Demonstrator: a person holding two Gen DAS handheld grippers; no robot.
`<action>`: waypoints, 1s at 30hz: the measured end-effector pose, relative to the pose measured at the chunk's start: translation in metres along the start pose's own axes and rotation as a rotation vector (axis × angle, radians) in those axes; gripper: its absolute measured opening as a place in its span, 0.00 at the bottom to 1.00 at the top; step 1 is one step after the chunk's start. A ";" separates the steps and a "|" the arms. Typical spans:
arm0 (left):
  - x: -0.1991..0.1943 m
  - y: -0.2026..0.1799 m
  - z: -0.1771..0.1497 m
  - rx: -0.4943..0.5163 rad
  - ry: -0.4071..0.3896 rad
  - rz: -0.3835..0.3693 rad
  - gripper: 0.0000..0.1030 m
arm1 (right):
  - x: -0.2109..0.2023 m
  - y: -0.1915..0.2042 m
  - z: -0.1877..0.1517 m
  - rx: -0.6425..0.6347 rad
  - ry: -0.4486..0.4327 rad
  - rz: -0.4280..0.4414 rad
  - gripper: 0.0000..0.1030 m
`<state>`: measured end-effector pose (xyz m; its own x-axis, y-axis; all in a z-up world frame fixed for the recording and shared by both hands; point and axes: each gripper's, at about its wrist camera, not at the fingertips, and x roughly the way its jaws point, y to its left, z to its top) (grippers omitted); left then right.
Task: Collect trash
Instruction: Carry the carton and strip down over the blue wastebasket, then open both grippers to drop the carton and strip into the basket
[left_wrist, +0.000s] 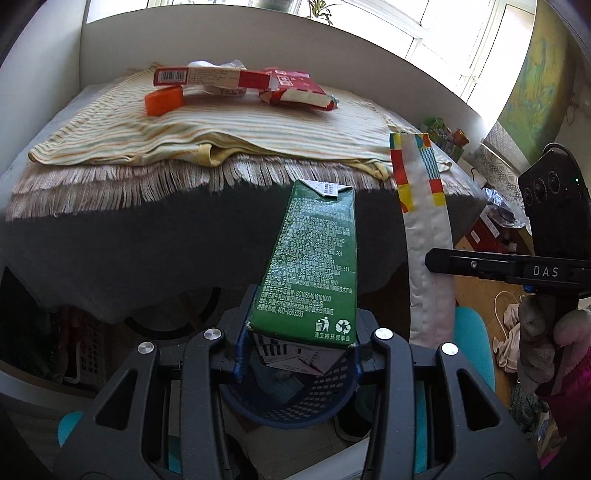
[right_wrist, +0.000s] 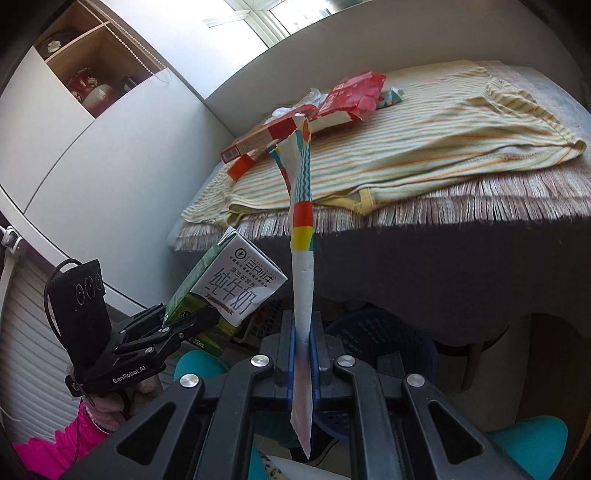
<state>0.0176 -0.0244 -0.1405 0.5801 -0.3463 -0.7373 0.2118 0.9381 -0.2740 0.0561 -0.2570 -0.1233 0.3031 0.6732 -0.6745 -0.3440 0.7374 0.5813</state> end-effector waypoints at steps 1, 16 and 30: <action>0.005 -0.001 -0.004 0.002 0.016 -0.001 0.40 | 0.003 -0.003 -0.005 0.012 0.010 0.001 0.04; 0.072 0.007 -0.045 -0.056 0.214 0.009 0.40 | 0.057 -0.037 -0.052 0.083 0.122 -0.047 0.05; 0.104 -0.006 -0.050 0.001 0.254 0.059 0.40 | 0.092 -0.051 -0.055 0.095 0.161 -0.091 0.14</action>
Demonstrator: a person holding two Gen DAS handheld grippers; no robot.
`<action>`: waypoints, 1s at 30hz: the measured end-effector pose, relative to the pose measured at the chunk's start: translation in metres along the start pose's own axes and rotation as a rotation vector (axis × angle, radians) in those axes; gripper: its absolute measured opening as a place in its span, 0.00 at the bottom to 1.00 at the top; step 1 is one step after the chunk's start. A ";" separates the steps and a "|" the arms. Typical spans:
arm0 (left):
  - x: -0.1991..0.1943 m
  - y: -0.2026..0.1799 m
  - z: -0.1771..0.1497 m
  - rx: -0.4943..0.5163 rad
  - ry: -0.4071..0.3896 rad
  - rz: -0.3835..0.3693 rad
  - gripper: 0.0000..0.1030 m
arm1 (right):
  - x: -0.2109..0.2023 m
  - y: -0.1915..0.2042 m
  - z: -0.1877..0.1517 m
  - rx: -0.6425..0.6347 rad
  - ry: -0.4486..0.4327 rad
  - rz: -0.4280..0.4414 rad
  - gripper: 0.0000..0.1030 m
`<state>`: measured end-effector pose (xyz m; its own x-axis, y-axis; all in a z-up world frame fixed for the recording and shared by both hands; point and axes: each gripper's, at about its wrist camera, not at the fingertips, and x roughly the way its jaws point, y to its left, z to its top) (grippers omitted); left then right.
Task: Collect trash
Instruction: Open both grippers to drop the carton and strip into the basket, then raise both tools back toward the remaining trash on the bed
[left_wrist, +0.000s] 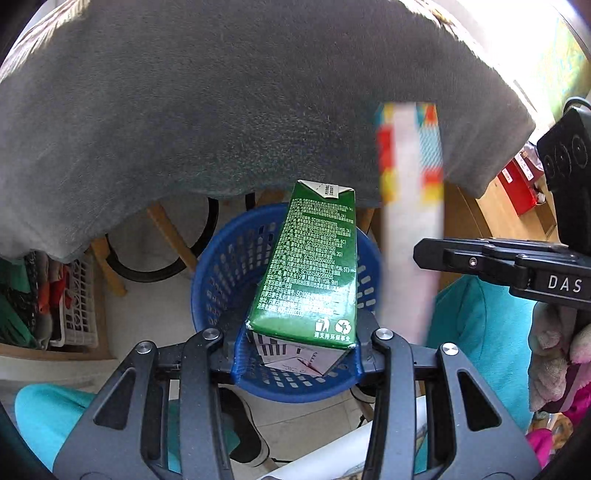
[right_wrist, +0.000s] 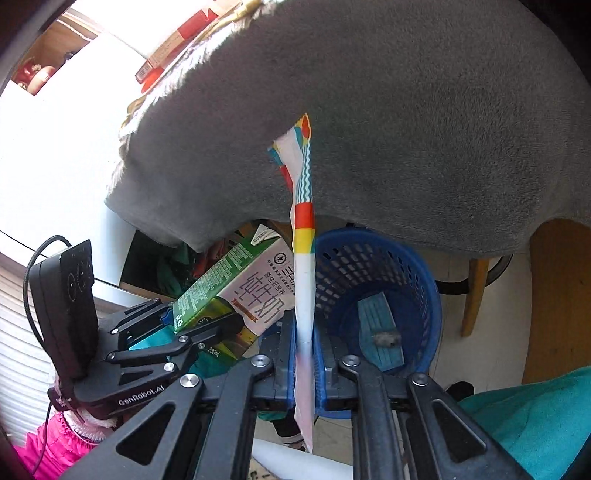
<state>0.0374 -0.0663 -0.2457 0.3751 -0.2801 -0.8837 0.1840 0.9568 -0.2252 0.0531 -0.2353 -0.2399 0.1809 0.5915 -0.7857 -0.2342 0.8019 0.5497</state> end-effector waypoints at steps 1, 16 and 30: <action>0.001 -0.001 0.000 0.002 0.002 0.004 0.40 | 0.001 -0.001 0.000 0.002 -0.001 -0.003 0.16; -0.004 0.008 0.003 -0.005 -0.025 0.028 0.49 | -0.005 -0.004 0.004 -0.006 -0.029 -0.053 0.64; -0.031 0.013 0.016 -0.002 -0.093 0.042 0.50 | -0.035 0.008 0.018 -0.091 -0.103 -0.095 0.82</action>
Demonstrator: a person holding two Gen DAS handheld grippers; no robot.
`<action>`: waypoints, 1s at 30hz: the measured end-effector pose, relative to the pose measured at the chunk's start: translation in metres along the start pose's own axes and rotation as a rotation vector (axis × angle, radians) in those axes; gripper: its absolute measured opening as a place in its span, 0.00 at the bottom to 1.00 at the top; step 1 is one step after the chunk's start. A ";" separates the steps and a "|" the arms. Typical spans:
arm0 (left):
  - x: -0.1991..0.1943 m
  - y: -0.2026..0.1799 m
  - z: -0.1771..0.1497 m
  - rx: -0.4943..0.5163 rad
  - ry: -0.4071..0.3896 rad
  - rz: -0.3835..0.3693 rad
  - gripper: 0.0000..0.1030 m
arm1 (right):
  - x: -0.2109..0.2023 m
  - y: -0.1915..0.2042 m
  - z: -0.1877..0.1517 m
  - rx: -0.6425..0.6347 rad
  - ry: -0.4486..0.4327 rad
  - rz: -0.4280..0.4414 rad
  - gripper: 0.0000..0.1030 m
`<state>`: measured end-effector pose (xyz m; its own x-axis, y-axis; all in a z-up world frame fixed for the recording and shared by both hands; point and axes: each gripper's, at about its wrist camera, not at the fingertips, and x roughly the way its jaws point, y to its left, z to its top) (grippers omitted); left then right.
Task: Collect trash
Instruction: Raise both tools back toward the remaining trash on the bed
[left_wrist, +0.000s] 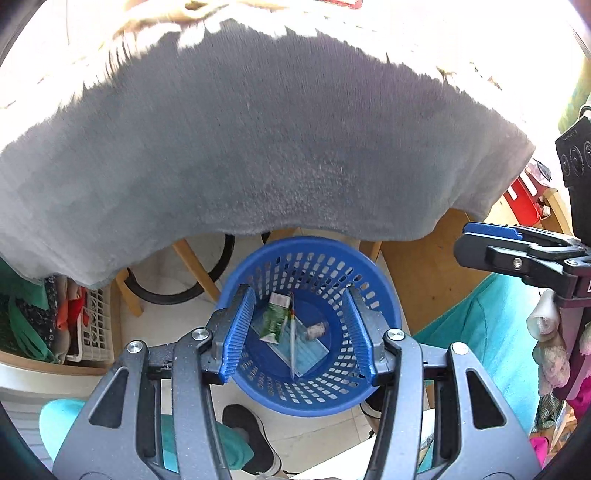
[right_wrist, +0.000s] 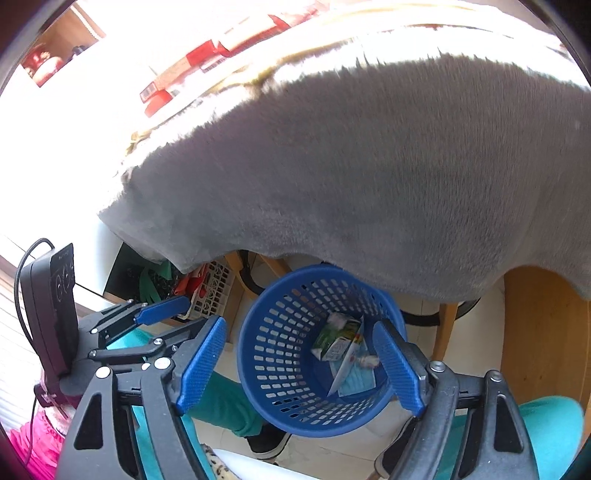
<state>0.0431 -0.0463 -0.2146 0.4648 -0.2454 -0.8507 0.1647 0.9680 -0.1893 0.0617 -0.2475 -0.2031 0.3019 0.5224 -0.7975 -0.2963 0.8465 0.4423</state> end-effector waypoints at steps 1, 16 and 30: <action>-0.003 0.001 0.002 0.001 -0.007 0.001 0.50 | -0.003 0.002 0.001 -0.009 -0.007 0.000 0.83; -0.085 0.030 0.053 -0.008 -0.229 0.026 0.64 | -0.083 0.013 0.046 -0.090 -0.211 0.025 1.00; -0.112 0.098 0.127 -0.134 -0.378 0.079 0.66 | -0.121 0.015 0.132 -0.073 -0.372 0.040 1.00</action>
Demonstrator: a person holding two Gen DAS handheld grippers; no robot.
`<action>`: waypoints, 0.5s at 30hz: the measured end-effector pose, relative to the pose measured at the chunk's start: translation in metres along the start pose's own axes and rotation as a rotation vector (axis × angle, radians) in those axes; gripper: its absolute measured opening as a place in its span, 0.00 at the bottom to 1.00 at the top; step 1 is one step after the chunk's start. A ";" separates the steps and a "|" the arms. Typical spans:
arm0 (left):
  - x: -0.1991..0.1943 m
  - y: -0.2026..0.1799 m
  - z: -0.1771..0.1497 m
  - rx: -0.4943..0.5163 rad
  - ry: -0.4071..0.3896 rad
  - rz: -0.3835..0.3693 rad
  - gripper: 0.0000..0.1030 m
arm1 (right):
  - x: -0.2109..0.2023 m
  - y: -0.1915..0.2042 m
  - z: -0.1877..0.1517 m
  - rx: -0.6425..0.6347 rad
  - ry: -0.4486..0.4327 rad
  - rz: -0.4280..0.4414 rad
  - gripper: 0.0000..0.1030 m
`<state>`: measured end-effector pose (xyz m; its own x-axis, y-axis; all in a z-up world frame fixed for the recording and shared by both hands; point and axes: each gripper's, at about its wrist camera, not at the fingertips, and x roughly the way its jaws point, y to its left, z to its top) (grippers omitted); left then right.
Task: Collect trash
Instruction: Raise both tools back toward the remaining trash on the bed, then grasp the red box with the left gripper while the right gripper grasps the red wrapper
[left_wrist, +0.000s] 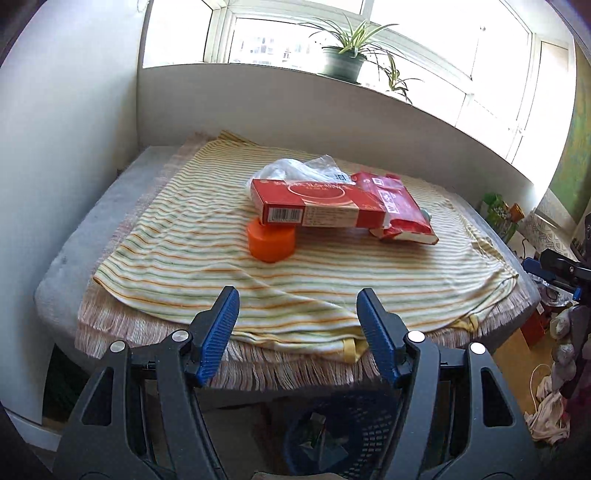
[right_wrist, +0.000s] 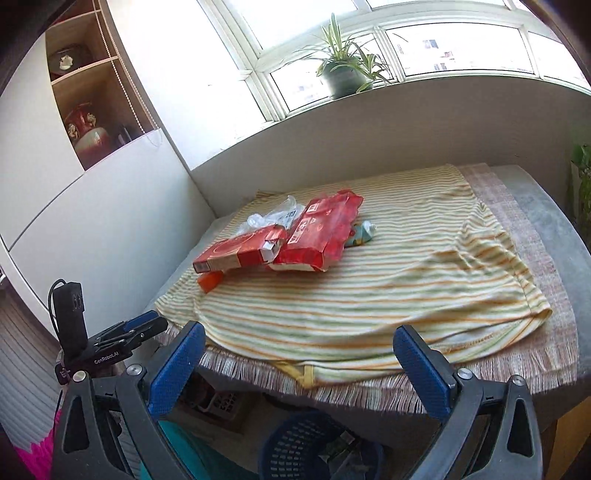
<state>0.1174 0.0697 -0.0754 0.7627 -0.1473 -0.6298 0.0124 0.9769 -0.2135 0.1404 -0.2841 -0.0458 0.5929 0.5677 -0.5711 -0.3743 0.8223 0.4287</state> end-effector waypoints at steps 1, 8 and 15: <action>0.003 0.002 0.004 -0.003 0.000 -0.002 0.66 | 0.003 -0.001 0.005 -0.005 -0.006 -0.010 1.00; 0.028 0.017 0.035 -0.060 0.048 -0.076 0.66 | 0.029 -0.006 0.034 0.023 0.017 0.015 1.00; 0.055 0.037 0.066 -0.168 0.116 -0.134 0.66 | 0.068 -0.015 0.050 0.064 0.083 0.022 0.99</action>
<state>0.2026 0.1074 -0.0690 0.6821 -0.3003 -0.6668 -0.0063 0.9093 -0.4160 0.2223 -0.2592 -0.0560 0.5230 0.5893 -0.6158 -0.3390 0.8067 0.4840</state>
